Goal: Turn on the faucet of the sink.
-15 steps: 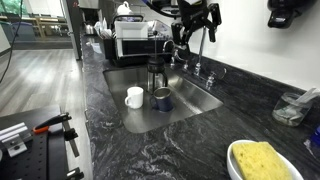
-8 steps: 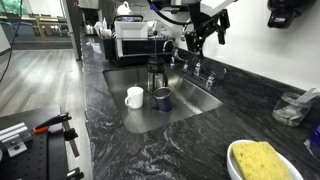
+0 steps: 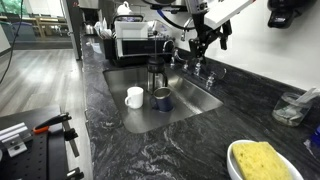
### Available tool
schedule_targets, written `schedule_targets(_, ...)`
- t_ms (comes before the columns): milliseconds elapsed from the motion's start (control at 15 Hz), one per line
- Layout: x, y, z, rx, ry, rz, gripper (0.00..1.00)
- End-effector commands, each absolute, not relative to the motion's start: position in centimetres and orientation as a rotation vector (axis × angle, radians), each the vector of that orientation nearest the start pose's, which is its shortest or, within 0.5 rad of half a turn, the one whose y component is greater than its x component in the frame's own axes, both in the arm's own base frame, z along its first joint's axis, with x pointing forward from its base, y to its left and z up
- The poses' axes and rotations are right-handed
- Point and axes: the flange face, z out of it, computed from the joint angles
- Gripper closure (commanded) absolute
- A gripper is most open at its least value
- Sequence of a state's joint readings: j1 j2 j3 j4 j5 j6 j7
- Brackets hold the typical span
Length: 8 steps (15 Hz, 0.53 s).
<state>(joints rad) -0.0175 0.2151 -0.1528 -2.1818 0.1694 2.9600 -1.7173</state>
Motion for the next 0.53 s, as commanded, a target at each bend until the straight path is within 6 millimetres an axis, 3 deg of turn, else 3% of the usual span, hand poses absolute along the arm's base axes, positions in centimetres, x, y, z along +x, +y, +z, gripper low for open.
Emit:
schedule_targets(0, 60.2, -12.1, 34.9, -2.714, -2.269, -0.689, 0.00)
schedule_targets(467, 61.7, -13.1, 32.5, -2.746, -2.212, -0.698, 0.00)
